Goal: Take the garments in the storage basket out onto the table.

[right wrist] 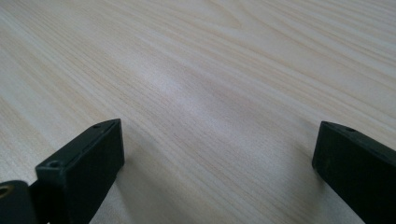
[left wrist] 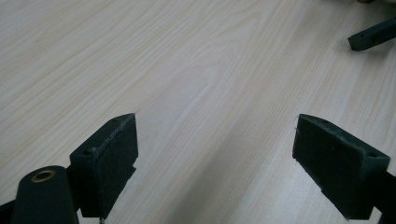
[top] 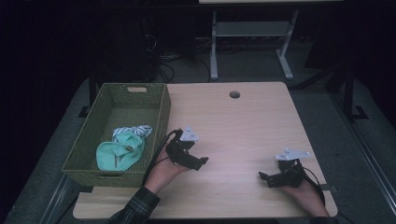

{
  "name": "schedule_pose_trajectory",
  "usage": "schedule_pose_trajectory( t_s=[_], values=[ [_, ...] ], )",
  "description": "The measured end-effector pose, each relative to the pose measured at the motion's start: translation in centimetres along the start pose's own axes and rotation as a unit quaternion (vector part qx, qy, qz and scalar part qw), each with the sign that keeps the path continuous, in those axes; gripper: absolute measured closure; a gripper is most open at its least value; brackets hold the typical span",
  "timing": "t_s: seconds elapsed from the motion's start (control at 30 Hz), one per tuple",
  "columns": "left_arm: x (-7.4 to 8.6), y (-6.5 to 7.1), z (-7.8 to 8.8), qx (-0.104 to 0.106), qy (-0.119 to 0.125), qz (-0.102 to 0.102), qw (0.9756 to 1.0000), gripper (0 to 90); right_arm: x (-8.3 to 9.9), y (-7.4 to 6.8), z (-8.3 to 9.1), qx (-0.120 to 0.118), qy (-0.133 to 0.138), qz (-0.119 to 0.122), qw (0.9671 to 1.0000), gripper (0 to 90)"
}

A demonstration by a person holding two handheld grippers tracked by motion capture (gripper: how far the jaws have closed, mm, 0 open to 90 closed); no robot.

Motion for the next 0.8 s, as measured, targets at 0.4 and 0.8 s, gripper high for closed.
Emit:
schedule_pose_trajectory(
  t_s=[0.4,0.8],
  values=[
    [-0.7,-0.1,0.4,0.011,-0.002,-0.011,0.9999,13.4,0.0,0.0,0.0,0.0,0.0,0.0,1.0,1.5],
    [-1.3,-1.0,1.2,0.019,0.004,-0.008,0.9998,13.7,0.0,0.0,0.0,0.003,0.001,-0.002,1.0,1.5]
  ],
)
Point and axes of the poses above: each handheld gripper's, and its own axes: z roughly backward along the jaws, x roughly out of its underside, y roughly to its right, the point moved 2 cm from there along -z, roughly forward along the jaws, and after that the axes turned 15 degrees about -z, right-handed, at the moved point
